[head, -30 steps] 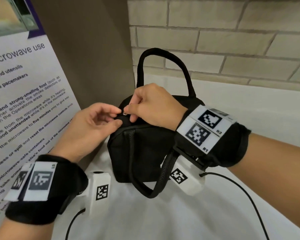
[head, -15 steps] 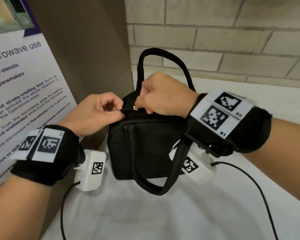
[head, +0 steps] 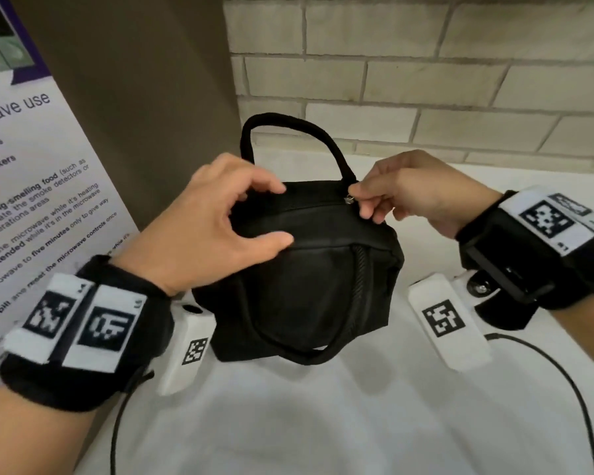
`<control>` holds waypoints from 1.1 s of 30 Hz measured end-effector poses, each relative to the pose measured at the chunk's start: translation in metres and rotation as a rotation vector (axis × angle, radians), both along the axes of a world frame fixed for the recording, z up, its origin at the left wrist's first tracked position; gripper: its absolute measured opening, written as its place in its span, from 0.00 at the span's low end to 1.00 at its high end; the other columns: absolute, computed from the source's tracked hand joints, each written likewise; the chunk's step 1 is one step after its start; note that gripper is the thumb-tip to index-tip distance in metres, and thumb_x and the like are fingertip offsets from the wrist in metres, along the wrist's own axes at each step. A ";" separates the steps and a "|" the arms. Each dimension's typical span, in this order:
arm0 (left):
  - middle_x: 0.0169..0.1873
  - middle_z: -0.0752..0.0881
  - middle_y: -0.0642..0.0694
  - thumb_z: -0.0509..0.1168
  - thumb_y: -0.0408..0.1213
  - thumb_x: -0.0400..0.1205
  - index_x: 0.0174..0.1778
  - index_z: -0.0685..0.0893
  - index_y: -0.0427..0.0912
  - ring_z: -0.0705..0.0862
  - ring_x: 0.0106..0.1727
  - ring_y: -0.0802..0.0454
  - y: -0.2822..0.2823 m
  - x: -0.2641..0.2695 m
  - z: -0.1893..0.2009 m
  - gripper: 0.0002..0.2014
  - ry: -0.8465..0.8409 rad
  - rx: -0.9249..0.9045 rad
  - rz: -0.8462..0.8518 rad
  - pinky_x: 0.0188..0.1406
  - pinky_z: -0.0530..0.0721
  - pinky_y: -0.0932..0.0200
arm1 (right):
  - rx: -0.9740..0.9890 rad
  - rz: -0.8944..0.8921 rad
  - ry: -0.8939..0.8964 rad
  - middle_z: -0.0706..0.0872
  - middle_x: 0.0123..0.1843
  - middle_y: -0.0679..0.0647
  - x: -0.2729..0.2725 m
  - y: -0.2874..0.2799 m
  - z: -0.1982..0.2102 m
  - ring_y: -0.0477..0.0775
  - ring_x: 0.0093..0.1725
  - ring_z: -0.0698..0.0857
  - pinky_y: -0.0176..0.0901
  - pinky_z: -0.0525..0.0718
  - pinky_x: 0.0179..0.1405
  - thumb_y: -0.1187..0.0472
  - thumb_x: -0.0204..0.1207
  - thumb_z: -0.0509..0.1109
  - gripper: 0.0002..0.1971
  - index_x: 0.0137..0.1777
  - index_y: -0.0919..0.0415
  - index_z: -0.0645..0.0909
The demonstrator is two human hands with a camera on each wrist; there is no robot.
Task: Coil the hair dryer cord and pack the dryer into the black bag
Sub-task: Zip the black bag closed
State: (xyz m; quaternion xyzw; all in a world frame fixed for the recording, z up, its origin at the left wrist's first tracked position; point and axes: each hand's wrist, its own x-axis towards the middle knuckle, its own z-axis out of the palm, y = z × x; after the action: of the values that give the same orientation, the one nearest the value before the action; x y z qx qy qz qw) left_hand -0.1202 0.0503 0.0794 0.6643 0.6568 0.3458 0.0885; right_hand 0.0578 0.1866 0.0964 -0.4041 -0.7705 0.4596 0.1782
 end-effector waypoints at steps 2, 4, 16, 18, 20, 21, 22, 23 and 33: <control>0.50 0.74 0.59 0.65 0.58 0.64 0.55 0.77 0.64 0.69 0.54 0.60 0.006 0.027 0.000 0.22 0.227 0.019 -0.112 0.56 0.69 0.71 | 0.021 -0.011 0.057 0.82 0.15 0.45 -0.004 -0.004 -0.002 0.43 0.21 0.76 0.32 0.69 0.23 0.61 0.71 0.69 0.14 0.25 0.55 0.77; 0.51 0.77 0.50 0.65 0.50 0.68 0.58 0.80 0.58 0.71 0.52 0.51 0.018 0.046 -0.010 0.21 0.420 0.049 -0.152 0.45 0.72 0.61 | 0.076 -0.005 0.102 0.81 0.14 0.45 -0.006 -0.009 -0.004 0.41 0.19 0.75 0.25 0.70 0.18 0.63 0.71 0.68 0.16 0.22 0.54 0.77; 0.39 0.81 0.43 0.56 0.38 0.75 0.45 0.87 0.49 0.82 0.35 0.46 0.030 0.060 -0.023 0.14 0.383 0.150 -0.034 0.20 0.63 0.68 | 0.252 -0.074 -0.059 0.83 0.26 0.54 0.007 0.003 -0.011 0.54 0.32 0.79 0.45 0.76 0.39 0.61 0.69 0.68 0.14 0.23 0.58 0.75; 0.40 0.82 0.43 0.59 0.36 0.74 0.47 0.87 0.48 0.81 0.36 0.47 0.030 0.058 -0.021 0.12 0.358 0.146 -0.004 0.22 0.64 0.68 | 0.240 -0.089 -0.049 0.82 0.26 0.54 0.015 0.006 -0.014 0.52 0.29 0.78 0.41 0.73 0.33 0.62 0.70 0.68 0.14 0.23 0.60 0.75; 0.41 0.82 0.43 0.60 0.35 0.73 0.47 0.87 0.47 0.81 0.36 0.48 0.030 0.056 -0.022 0.12 0.343 0.157 0.010 0.23 0.64 0.68 | 0.213 -0.122 -0.029 0.82 0.26 0.53 0.026 0.011 -0.020 0.51 0.28 0.78 0.39 0.71 0.31 0.62 0.70 0.68 0.13 0.24 0.60 0.75; 0.42 0.82 0.43 0.61 0.35 0.74 0.48 0.87 0.47 0.81 0.36 0.48 0.030 0.056 -0.022 0.12 0.338 0.162 0.014 0.24 0.64 0.69 | 0.189 -0.144 -0.014 0.82 0.26 0.53 0.031 0.014 -0.026 0.51 0.27 0.78 0.38 0.71 0.30 0.63 0.70 0.68 0.13 0.24 0.60 0.75; 0.42 0.82 0.43 0.62 0.34 0.74 0.48 0.87 0.47 0.80 0.36 0.49 0.031 0.056 -0.024 0.11 0.333 0.166 0.020 0.25 0.64 0.69 | 0.154 -0.167 0.005 0.82 0.25 0.53 0.036 0.016 -0.032 0.50 0.26 0.78 0.34 0.72 0.28 0.63 0.70 0.68 0.13 0.25 0.61 0.75; 0.42 0.82 0.44 0.63 0.34 0.74 0.47 0.87 0.47 0.80 0.36 0.49 0.031 0.056 -0.025 0.11 0.332 0.173 0.026 0.25 0.64 0.69 | 0.105 -0.188 0.023 0.82 0.24 0.53 0.040 0.018 -0.040 0.49 0.25 0.78 0.32 0.73 0.26 0.64 0.70 0.68 0.13 0.25 0.61 0.75; 0.39 0.81 0.47 0.68 0.32 0.73 0.46 0.87 0.49 0.79 0.34 0.53 0.031 0.058 -0.032 0.09 0.313 0.249 0.016 0.20 0.65 0.68 | -0.483 -0.172 0.433 0.80 0.19 0.46 0.056 0.025 -0.097 0.45 0.21 0.78 0.43 0.68 0.34 0.60 0.67 0.66 0.12 0.23 0.55 0.76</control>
State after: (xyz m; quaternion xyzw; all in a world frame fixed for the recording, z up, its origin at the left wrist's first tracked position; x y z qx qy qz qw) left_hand -0.0626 0.0813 0.0470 0.7103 0.6200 0.3177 -0.1003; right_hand 0.1138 0.2115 -0.0003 -0.3911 -0.5466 0.6876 0.2747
